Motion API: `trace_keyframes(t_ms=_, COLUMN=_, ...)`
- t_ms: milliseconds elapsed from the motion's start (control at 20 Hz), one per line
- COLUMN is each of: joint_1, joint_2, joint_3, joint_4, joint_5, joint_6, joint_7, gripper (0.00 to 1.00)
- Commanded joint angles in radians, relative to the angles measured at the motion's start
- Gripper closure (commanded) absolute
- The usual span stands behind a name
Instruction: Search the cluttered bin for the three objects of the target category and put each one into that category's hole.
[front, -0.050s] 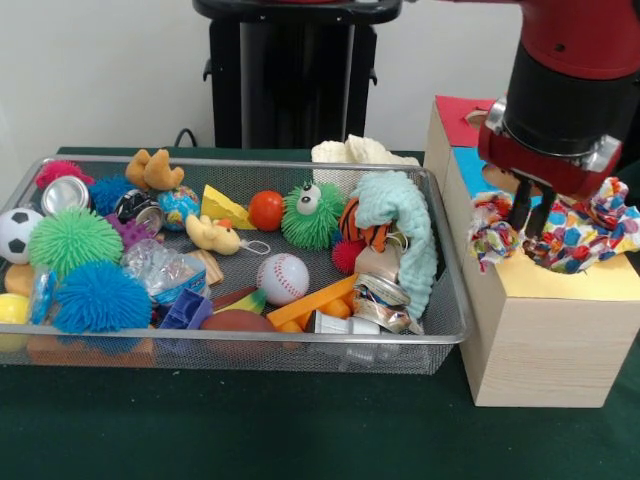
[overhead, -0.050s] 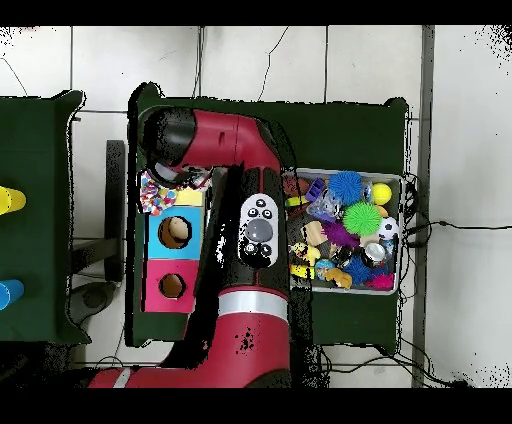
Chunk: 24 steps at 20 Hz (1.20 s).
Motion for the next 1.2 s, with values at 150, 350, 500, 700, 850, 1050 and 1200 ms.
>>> trace_keyframes(t_ms=150, joint_1=0.007, joint_2=0.105, joint_3=0.023, joint_4=-0.111, joint_5=0.053, joint_6=0.086, joint_7=0.282, gripper=1.0)
trace_keyframes(t_ms=350, joint_1=0.03, joint_2=0.067, joint_3=0.01, joint_4=-0.016, joint_5=0.067, joint_6=0.041, joint_7=0.288, gripper=1.0)
trace_keyframes(t_ms=500, joint_1=0.019, joint_2=-0.005, joint_3=0.003, joint_4=0.098, joint_5=0.084, joint_6=0.039, joint_7=0.249, gripper=1.0)
trace_keyframes(t_ms=700, joint_1=0.015, joint_2=-0.071, joint_3=0.0, joint_4=0.223, joint_5=0.107, joint_6=0.013, joint_7=0.224, gripper=1.0)
trace_keyframes(t_ms=850, joint_1=0.028, joint_2=-0.1, joint_3=0.003, joint_4=0.313, joint_5=0.134, joint_6=-0.048, joint_7=0.238, gripper=1.0)
trace_keyframes(t_ms=1050, joint_1=0.032, joint_2=-0.105, joint_3=0.0, joint_4=0.357, joint_5=0.151, joint_6=-0.077, joint_7=0.237, gripper=1.0)
trace_keyframes(t_ms=1200, joint_1=0.026, joint_2=-0.104, joint_3=0.01, joint_4=0.404, joint_5=0.168, joint_6=-0.13, joint_7=0.22, gripper=1.0)
